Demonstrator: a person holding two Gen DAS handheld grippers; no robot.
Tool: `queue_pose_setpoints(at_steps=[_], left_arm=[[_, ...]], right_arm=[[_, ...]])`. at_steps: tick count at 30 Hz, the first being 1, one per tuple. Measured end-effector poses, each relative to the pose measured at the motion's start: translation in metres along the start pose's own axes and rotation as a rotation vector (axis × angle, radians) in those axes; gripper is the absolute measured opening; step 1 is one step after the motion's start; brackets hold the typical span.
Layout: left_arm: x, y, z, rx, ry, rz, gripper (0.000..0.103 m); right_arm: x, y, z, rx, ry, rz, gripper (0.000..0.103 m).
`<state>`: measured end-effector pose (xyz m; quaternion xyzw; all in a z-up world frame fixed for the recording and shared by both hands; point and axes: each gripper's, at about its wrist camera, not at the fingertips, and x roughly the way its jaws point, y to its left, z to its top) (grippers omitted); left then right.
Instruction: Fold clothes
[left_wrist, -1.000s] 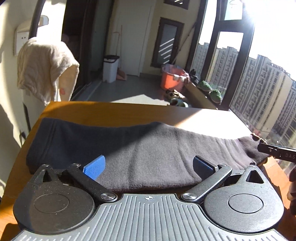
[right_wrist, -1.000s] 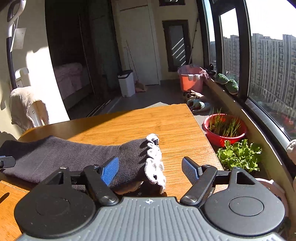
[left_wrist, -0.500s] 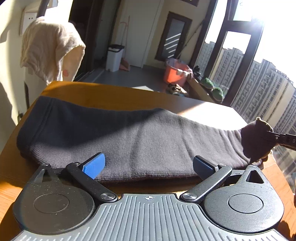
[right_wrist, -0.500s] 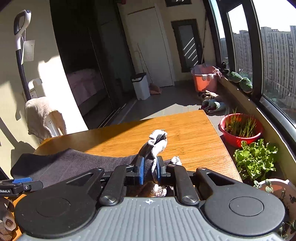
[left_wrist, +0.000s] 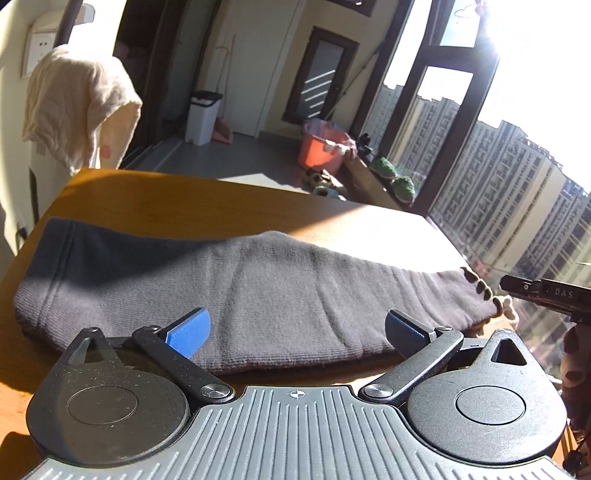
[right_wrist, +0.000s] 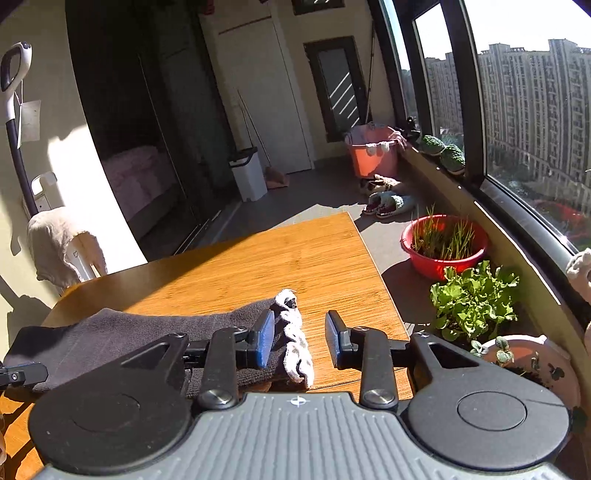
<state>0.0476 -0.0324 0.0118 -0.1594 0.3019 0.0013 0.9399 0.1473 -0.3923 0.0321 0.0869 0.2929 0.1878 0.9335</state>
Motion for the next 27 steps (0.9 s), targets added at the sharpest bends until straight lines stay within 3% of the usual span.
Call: queue_pose_setpoints(at_steps=[5,7,12,17,22,24,27], left_arm=[[0.025,-0.022,-0.002,0.018,0.032,-0.059,0.103],[0.037,-0.021,-0.006,0.004,0.054,-0.049,0.103],[0.037,-0.019,-0.019,0.075,-0.005,-0.063,0.103],[0.038,-0.018,-0.021,0.057,-0.016,-0.068,0.103],[0.039,-0.019,-0.022,0.054,-0.019,-0.070,0.103],[0.039,-0.019,-0.022,0.053,-0.020,-0.071,0.103],[0.038,-0.017,-0.023,0.047,-0.023,-0.075,0.103]], right_arm=[[0.019,0.018,-0.007,0.047,0.050,0.114,0.030],[0.034,0.018,-0.016,0.073,0.097,0.093,0.030],[0.031,0.018,-0.035,0.010,0.030,0.073,0.031],[0.028,0.027,-0.040,-0.041,0.004,0.031,0.031],[0.027,0.021,-0.040,-0.009,0.000,0.025,0.031],[0.028,0.019,-0.039,0.010,0.005,0.025,0.037],[0.029,0.017,-0.039,0.022,0.006,0.026,0.037]])
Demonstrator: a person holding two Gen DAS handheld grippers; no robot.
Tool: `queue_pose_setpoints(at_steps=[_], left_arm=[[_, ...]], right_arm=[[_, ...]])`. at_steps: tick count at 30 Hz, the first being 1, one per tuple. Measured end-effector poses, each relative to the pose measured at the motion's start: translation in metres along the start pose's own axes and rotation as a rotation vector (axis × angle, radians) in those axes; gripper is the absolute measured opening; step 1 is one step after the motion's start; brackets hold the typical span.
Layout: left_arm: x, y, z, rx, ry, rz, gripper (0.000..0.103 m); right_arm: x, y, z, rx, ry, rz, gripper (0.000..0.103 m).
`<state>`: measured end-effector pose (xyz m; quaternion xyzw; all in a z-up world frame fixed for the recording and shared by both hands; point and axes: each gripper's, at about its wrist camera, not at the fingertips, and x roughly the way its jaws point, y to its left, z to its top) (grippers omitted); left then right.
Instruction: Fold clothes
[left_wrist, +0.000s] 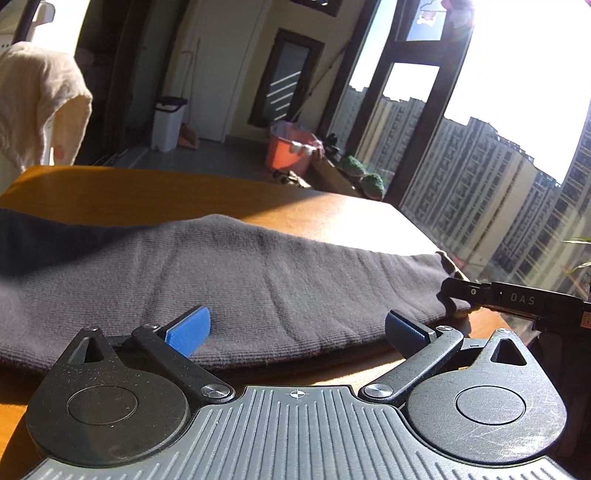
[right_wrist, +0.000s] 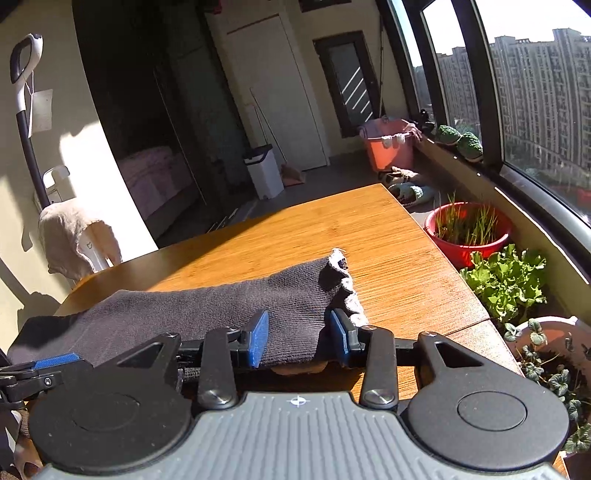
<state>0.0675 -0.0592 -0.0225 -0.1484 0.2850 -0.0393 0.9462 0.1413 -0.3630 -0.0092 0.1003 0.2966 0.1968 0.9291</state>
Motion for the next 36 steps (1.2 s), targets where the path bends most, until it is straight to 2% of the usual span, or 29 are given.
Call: queue_pose_setpoints(at_steps=[4,6,7,9,11,13,14,17,20,21,23,25,26,28,30,35,36], left_arm=[[-0.001,0.003,-0.001,-0.013,-0.006,-0.010,0.103],[0.000,0.004,-0.001,-0.015,-0.007,-0.011,0.103],[0.000,0.004,-0.001,-0.015,-0.006,-0.011,0.103],[0.000,0.004,-0.002,-0.012,-0.005,-0.008,0.103],[0.000,0.003,-0.002,-0.002,0.000,0.002,0.103],[0.002,-0.001,-0.001,0.021,0.012,0.024,0.103],[0.003,-0.005,0.000,0.033,0.019,0.033,0.103],[0.006,-0.015,0.002,0.063,0.038,0.055,0.103],[0.008,-0.014,0.012,-0.009,0.063,-0.022,0.103],[0.009,-0.014,0.017,-0.041,0.074,-0.050,0.103],[0.013,-0.014,0.027,-0.089,0.092,-0.083,0.103],[0.019,-0.015,0.038,-0.126,0.107,-0.099,0.102],[0.023,-0.018,0.044,-0.128,0.114,-0.097,0.101],[0.032,-0.029,0.054,-0.100,0.124,-0.087,0.091],[0.041,-0.044,0.063,-0.055,0.128,-0.094,0.085],[0.058,-0.077,0.069,0.021,0.140,-0.128,0.084],[0.063,-0.083,0.068,0.035,0.145,-0.127,0.080]], right_arm=[[-0.001,0.000,-0.001,-0.003,-0.002,0.009,0.043],[-0.002,0.001,-0.001,-0.001,-0.009,0.022,0.053],[-0.005,0.000,-0.002,0.003,-0.024,0.018,0.055],[-0.018,-0.002,-0.005,0.032,-0.078,-0.044,0.064],[-0.023,-0.008,-0.005,0.055,-0.083,-0.058,0.064],[-0.020,-0.015,-0.003,0.093,-0.053,-0.068,0.062],[-0.017,-0.020,-0.002,0.119,-0.035,-0.063,0.054],[-0.007,-0.030,0.001,0.194,0.014,-0.006,0.049],[0.000,-0.029,0.003,0.200,0.027,0.038,0.029],[-0.001,-0.023,0.005,0.169,0.016,0.028,0.022],[-0.006,-0.002,0.008,0.027,-0.020,-0.021,0.016],[-0.012,0.025,0.007,-0.143,-0.054,-0.059,0.015],[-0.013,0.038,0.004,-0.212,-0.057,-0.069,0.015],[-0.011,0.061,-0.002,-0.336,-0.055,-0.094,0.015],[-0.008,0.079,-0.008,-0.446,-0.066,-0.133,0.015],[-0.009,0.095,-0.012,-0.523,-0.063,-0.108,0.016],[-0.010,0.095,-0.012,-0.527,-0.064,-0.103,0.016]])
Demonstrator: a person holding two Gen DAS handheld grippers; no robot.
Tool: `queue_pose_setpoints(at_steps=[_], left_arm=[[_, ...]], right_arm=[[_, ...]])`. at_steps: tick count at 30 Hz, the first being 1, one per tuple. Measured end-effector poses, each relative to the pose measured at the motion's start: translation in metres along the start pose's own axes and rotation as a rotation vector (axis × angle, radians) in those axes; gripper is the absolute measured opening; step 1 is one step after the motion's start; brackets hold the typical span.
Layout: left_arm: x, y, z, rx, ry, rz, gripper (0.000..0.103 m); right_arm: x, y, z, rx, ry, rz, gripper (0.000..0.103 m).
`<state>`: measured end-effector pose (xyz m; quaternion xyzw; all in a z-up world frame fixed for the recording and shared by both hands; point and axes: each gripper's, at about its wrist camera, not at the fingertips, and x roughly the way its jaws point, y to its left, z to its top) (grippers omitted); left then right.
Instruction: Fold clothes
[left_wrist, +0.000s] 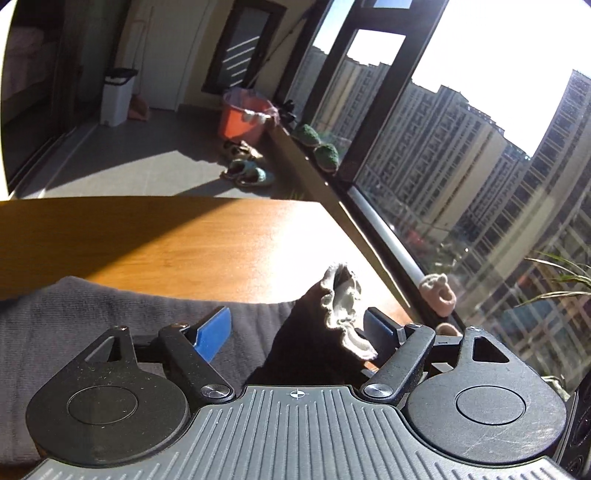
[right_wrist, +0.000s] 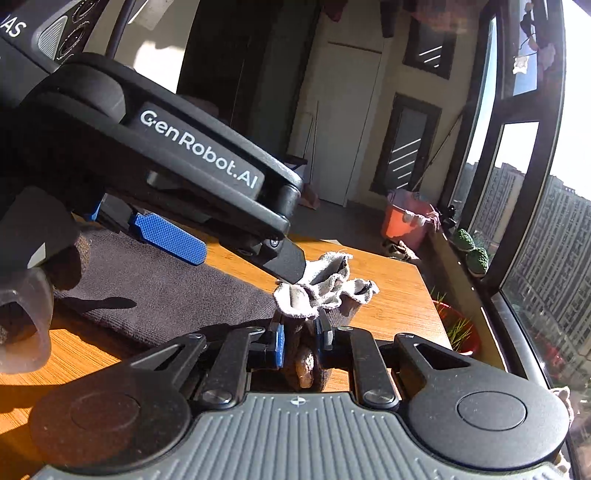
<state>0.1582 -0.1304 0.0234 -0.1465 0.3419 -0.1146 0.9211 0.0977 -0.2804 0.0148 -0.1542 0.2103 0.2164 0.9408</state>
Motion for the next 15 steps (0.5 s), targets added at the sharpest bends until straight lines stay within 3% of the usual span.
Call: queue_pose_setpoints(at_steps=[4,7,8,9,15], left_arm=[[0.018,-0.007,-0.003,0.091,0.017,0.079,0.064],[0.026,-0.005,-0.005,0.142,0.033,0.129,0.058],[0.028,-0.004,-0.006,0.154,0.038,0.143,0.058],[0.028,-0.002,-0.007,0.157,0.038,0.157,0.057],[0.030,0.011,-0.011,0.142,0.052,0.178,0.058]], right_arm=[[-0.004,-0.011,-0.002,0.028,-0.011,0.053,0.017],[-0.009,-0.035,-0.005,0.153,0.000,0.092,0.032],[-0.009,-0.045,-0.007,0.216,0.007,0.103,0.042],[-0.008,-0.056,-0.010,0.283,0.014,0.110,0.045],[0.006,-0.094,-0.033,0.571,0.069,0.085,0.045]])
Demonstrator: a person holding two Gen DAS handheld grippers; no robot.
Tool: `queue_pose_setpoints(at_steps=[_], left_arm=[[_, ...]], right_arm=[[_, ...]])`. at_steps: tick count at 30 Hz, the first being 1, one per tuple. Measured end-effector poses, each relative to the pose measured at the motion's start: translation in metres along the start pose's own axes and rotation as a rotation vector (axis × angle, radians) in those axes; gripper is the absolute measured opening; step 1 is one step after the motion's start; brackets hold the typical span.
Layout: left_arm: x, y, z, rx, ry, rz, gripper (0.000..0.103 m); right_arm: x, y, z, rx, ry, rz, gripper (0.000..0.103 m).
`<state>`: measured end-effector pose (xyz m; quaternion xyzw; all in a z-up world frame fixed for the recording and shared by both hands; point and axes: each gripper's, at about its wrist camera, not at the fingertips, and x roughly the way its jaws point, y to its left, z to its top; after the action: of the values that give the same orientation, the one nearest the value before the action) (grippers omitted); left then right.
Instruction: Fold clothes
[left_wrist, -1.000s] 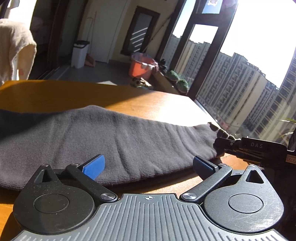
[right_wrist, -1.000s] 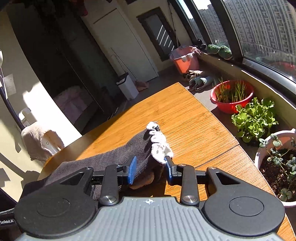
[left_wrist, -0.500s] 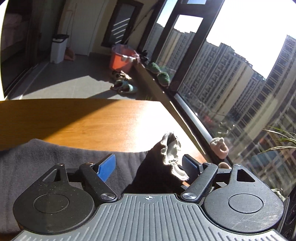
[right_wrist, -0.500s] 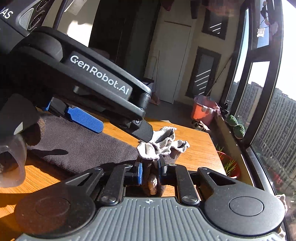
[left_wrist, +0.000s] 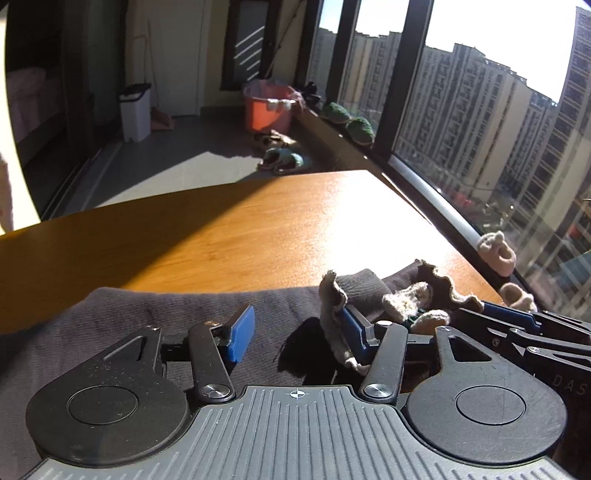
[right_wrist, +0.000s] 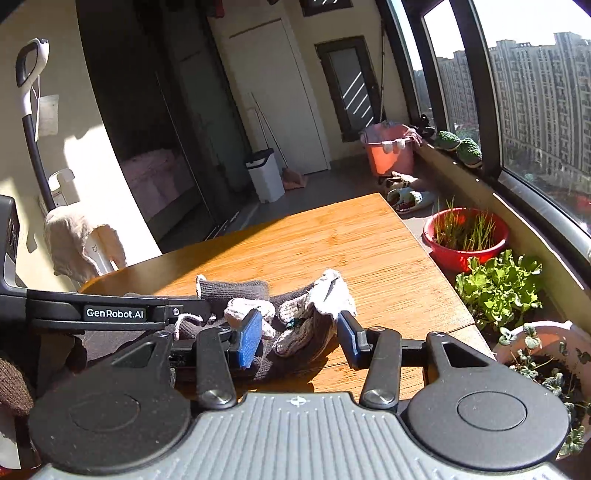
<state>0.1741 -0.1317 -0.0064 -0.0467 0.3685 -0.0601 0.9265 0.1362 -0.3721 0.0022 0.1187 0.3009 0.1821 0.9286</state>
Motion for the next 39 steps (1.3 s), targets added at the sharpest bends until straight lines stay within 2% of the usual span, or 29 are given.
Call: queue_pose_setpoints(at_steps=[3,4,5,6,8,10,12,15,19,23,25,27,28,30,31,35,37,39], left_arm=[[0.000,0.004,-0.002,-0.005,0.003,-0.007,0.058],[0.000,0.006,-0.002,-0.011,0.004,-0.012,0.058],[0.001,0.008,0.001,-0.015,0.005,-0.014,0.058],[0.001,0.010,0.001,-0.018,0.004,-0.015,0.058],[0.001,0.013,0.001,-0.025,0.004,-0.018,0.058],[-0.001,0.016,-0.001,-0.044,0.003,-0.026,0.058],[-0.006,0.021,0.001,-0.076,-0.004,-0.028,0.057],[-0.027,0.032,0.011,-0.142,-0.059,-0.060,0.058],[-0.043,0.020,0.023,-0.093,-0.091,-0.098,0.067],[-0.016,-0.004,0.019,-0.016,-0.040,-0.076,0.063],[0.001,-0.004,0.013,-0.014,-0.009,-0.042,0.061],[0.008,0.003,0.007,-0.041,-0.004,-0.044,0.061],[0.008,0.008,0.005,-0.056,-0.008,-0.054,0.062],[0.007,0.014,0.003,-0.073,-0.005,-0.067,0.063],[0.006,0.017,0.002,-0.079,-0.004,-0.072,0.063],[0.004,0.022,-0.002,-0.093,-0.009,-0.080,0.064],[0.004,0.025,-0.004,-0.100,-0.011,-0.085,0.064],[0.004,0.029,-0.003,-0.116,-0.009,-0.093,0.064]], right_arm=[[0.009,-0.013,-0.005,0.069,0.020,-0.013,0.042],[0.012,-0.016,-0.005,0.089,0.032,-0.009,0.035],[0.011,-0.015,-0.005,0.086,0.031,0.003,0.015],[0.008,-0.010,-0.005,0.057,0.014,0.017,0.013],[-0.001,0.006,-0.005,-0.026,-0.027,0.052,0.011],[-0.009,0.036,-0.007,-0.184,-0.060,0.087,0.008],[-0.008,0.065,-0.014,-0.335,-0.054,0.084,0.008],[0.003,0.097,-0.027,-0.500,-0.023,0.055,0.009],[0.013,0.121,-0.042,-0.636,-0.024,0.004,0.009],[0.013,0.124,-0.043,-0.672,-0.026,-0.008,0.010],[0.009,0.117,-0.037,-0.629,-0.022,0.016,0.010],[-0.001,0.100,-0.025,-0.527,-0.007,0.072,0.012],[-0.007,0.089,-0.019,-0.456,0.000,0.105,0.014],[-0.015,0.068,-0.008,-0.313,0.002,0.145,0.025],[-0.016,0.056,-0.003,-0.224,0.006,0.156,0.026],[0.007,0.021,0.005,0.090,0.054,0.172,0.039],[0.020,0.014,0.000,0.169,0.076,0.178,0.046],[0.030,0.017,-0.008,0.182,0.098,0.172,0.050]])
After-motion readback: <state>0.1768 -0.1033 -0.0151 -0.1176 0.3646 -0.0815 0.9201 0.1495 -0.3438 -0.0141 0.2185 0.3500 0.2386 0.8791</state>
